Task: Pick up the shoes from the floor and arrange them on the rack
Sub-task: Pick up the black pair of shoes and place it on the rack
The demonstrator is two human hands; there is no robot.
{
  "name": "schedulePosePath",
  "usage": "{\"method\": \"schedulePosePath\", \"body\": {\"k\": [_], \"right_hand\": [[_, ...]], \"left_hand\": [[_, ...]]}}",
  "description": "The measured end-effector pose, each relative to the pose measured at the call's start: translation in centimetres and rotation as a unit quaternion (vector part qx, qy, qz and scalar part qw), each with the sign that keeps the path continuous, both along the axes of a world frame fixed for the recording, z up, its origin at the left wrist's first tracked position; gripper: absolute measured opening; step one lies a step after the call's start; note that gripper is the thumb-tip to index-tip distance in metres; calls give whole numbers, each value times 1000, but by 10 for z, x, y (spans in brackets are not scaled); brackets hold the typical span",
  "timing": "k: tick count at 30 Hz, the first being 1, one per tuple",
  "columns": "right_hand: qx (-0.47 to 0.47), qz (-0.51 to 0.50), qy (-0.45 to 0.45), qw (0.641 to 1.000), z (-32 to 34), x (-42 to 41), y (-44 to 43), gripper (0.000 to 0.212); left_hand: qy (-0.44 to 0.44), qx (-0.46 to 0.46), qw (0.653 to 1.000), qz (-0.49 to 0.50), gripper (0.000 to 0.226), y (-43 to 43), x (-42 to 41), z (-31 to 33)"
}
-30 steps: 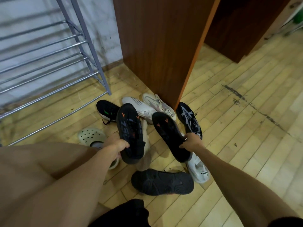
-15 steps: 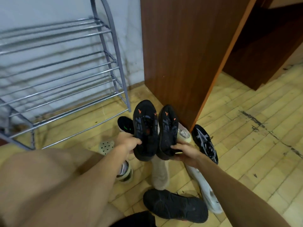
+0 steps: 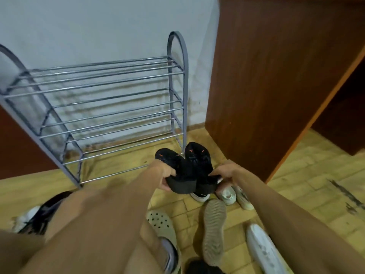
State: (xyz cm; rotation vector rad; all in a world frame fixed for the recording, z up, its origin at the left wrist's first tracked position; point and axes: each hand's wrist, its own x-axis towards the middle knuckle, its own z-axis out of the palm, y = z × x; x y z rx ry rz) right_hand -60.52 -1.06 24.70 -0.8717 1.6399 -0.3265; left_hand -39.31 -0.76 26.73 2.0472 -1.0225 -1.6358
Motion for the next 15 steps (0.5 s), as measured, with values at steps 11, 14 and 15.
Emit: {"method": "schedulePosePath", "body": {"k": [11,14,15], "right_hand": [[7,30,34,999,-103,29,-119,44],[-12,37,31,999,-132,40,-160,51],[-12,32,27,999,-141,45,-173,52]], "left_hand": [[7,27,996,82,36,-95,34,-94],[-19,7,995,99,22,-133,55,-128],[-24,3,994,105,20,-145,61,-140]]}}
